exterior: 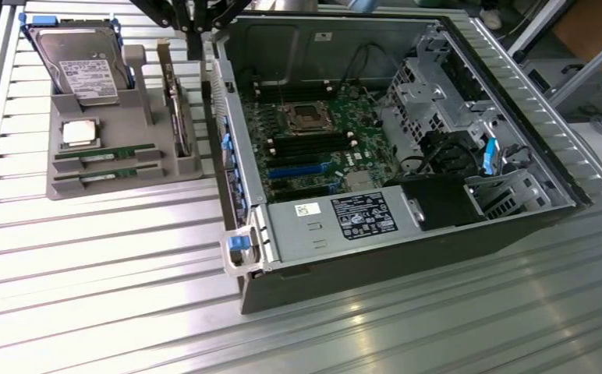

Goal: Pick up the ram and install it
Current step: 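Reach for the ram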

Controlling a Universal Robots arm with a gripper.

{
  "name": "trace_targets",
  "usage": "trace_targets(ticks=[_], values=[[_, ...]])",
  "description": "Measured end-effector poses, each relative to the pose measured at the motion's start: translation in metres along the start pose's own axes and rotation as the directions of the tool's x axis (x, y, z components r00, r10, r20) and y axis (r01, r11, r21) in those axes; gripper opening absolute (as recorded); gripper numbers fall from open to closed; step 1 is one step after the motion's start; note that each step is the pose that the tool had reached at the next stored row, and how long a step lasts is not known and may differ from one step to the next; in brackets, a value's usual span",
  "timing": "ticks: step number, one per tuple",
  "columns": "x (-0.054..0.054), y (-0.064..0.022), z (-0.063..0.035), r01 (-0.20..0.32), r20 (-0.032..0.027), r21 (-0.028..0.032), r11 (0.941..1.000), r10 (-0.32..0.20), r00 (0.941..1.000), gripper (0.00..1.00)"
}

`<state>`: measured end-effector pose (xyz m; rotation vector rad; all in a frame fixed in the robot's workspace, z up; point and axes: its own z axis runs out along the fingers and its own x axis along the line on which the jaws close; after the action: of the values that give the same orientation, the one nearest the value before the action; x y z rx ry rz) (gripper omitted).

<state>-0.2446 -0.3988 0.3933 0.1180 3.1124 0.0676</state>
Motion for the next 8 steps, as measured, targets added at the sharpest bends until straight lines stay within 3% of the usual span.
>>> trace_targets(ticks=[8], values=[[0.0068,-0.0005,-0.0002,0.0,0.0,-0.0001,1.0,0.0,1.0,0.11]])
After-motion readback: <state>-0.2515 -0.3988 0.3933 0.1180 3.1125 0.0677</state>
